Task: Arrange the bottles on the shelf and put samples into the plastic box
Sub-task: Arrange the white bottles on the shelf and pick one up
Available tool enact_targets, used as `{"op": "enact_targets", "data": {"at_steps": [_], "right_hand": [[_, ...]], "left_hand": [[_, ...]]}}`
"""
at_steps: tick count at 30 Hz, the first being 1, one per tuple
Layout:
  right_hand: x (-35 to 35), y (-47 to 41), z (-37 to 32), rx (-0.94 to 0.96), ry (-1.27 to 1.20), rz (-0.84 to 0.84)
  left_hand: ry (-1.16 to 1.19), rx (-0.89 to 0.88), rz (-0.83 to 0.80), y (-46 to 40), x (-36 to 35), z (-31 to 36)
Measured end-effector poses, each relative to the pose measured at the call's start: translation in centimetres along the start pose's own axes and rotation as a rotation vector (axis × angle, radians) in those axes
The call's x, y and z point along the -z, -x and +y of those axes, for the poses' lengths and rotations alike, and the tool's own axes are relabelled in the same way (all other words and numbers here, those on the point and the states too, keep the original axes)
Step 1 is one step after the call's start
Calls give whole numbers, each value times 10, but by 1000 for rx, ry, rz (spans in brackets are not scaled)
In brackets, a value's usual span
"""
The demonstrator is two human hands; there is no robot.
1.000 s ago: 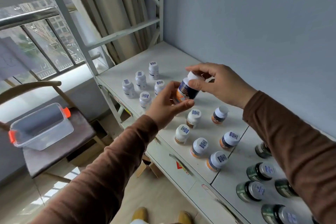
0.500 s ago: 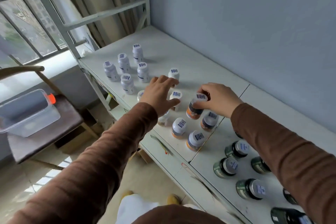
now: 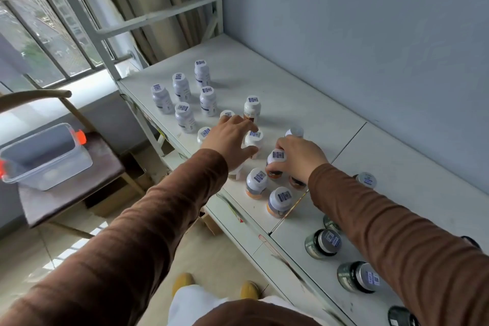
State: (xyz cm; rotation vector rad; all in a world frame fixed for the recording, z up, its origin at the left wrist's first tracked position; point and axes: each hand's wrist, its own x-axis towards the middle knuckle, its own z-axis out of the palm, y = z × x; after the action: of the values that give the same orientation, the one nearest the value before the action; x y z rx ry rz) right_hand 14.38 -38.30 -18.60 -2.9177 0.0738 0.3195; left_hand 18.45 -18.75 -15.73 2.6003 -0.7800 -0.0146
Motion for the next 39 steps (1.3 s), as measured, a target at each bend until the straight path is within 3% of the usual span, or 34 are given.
{"op": "enact_targets", "data": {"at_steps": [2,5,7,12,14,18,21,23,26,29,32,35,39], "right_hand": [[8,-1,6,7,-53,12],[31,-5,29,-23,-241,257],[43,-12,47,2,-235,358],[37,-42,59,64,-34,14],[28,-49,57,81,-20,-39],[26,-51,61,100,-52,20],[52,-44,64,85,-293,174],[80,-37,60,104,-488,235],[119,-23,46,133,-722,244],[140,-10,26,111,-833,281],[152,-1,4,99,-914,333],[156,5,-12,157,-956,340],[152,7,-19,187,-895,387]], "left_hand": [[7,-8,0,-4,0,3],[-13,-28,-3,-17,0,8],[-46,-44,-2,-28,-1,15],[-104,-63,-44,-49,-10,31],[-98,-47,-45,-54,-13,33],[-56,-37,-34,-56,-16,31],[51,-15,27,-56,-14,25],[215,20,49,-57,-10,24],[799,110,-32,-58,4,33],[1310,140,-101,-55,17,44],[1707,249,-281,-51,26,49],[1867,306,-424,-47,28,51],[1879,293,-396,-42,26,48]]}}
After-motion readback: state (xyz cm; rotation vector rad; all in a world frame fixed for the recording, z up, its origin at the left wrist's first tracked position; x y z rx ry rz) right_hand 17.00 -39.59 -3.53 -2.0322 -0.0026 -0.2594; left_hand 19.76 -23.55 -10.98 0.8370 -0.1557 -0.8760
